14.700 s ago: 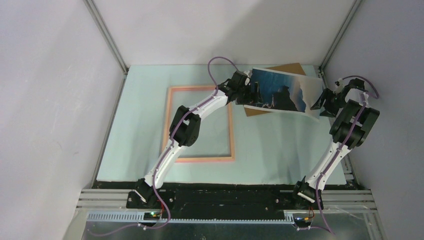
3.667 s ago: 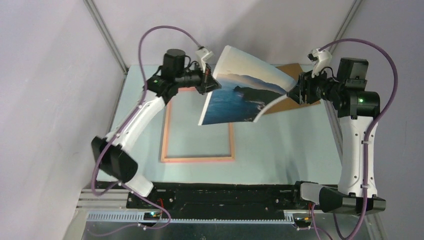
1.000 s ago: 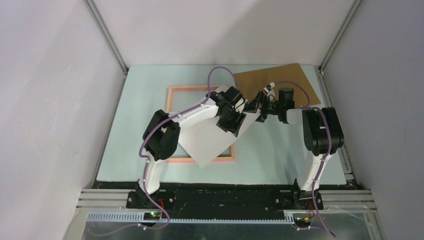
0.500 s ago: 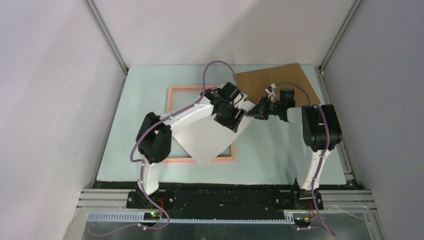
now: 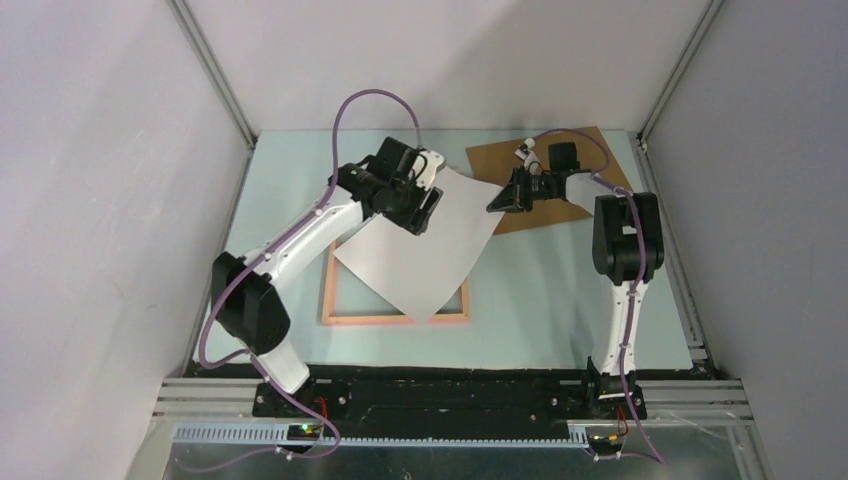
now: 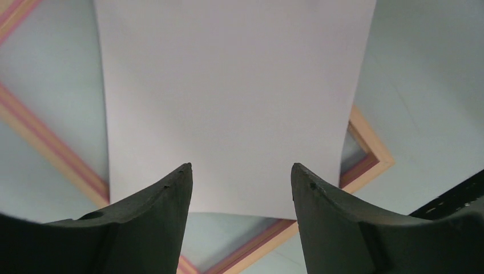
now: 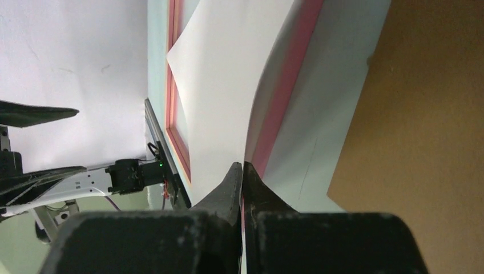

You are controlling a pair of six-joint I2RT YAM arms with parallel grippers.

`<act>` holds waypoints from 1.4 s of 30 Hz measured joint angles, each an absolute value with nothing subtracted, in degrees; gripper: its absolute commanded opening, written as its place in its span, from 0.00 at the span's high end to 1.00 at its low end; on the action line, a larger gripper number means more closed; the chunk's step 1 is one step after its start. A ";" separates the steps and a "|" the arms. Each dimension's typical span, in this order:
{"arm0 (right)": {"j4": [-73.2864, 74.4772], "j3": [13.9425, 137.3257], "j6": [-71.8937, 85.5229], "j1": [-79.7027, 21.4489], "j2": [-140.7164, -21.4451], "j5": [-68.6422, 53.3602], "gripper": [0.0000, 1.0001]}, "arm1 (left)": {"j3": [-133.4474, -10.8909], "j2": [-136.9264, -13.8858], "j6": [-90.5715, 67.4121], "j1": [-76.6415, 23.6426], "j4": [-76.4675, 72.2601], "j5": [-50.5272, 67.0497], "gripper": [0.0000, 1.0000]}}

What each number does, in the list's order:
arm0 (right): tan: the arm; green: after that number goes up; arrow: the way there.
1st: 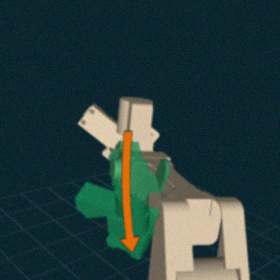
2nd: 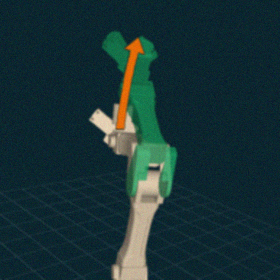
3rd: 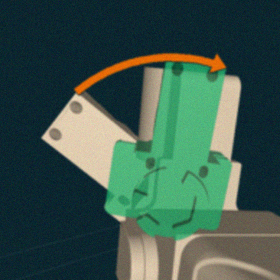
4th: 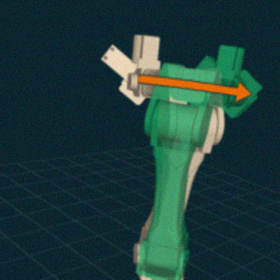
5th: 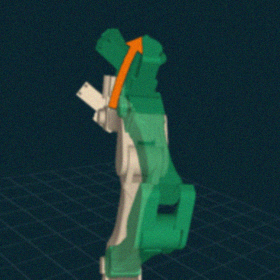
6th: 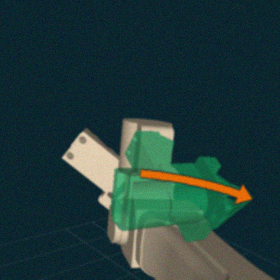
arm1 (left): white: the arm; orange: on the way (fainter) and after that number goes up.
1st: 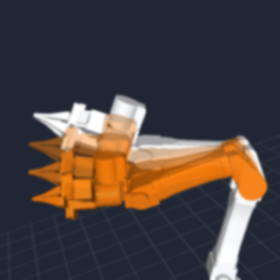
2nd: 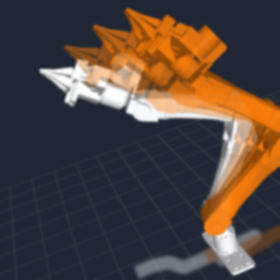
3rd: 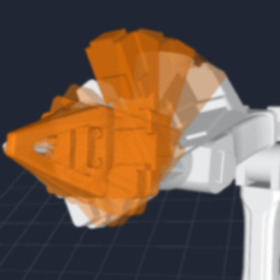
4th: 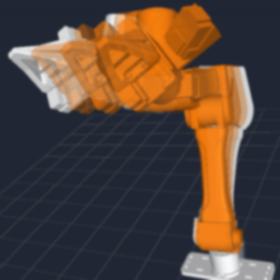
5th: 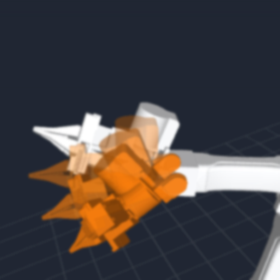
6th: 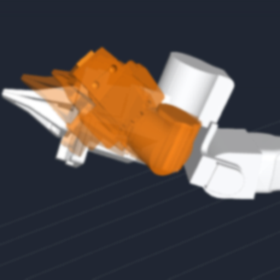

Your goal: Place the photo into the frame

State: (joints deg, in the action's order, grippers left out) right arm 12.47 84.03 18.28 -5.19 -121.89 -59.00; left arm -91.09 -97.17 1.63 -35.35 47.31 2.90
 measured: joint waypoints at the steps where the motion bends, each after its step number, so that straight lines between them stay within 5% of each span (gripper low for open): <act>1: 15.42 86.63 16.73 -5.50 -123.48 -59.20 1.00 | -90.21 -96.18 2.24 -35.03 47.31 2.42 0.31; 20: 50.19 125.03 -2.02 -6.72 -143.96 -58.35 1.00 | -86.24 -91.59 6.13 -34.96 47.75 -4.69 0.31; 29: 55.13 130.28 -6.26 -9.19 -144.97 -56.80 1.00 | -86.24 -91.59 6.20 -34.96 47.75 -4.91 0.32; 36: 53.15 129.01 -4.49 -11.25 -146.17 -56.80 0.68 | -86.24 -91.59 6.20 -34.96 47.75 -4.86 0.32; 42: 40.97 112.16 2.35 -11.27 -142.52 -56.23 0.57 | -85.95 -91.59 6.20 -34.96 47.77 -4.78 0.32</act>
State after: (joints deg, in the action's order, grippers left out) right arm 40.97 112.16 2.35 -11.27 -142.52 -56.23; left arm -85.95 -91.59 6.20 -34.96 47.77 -4.78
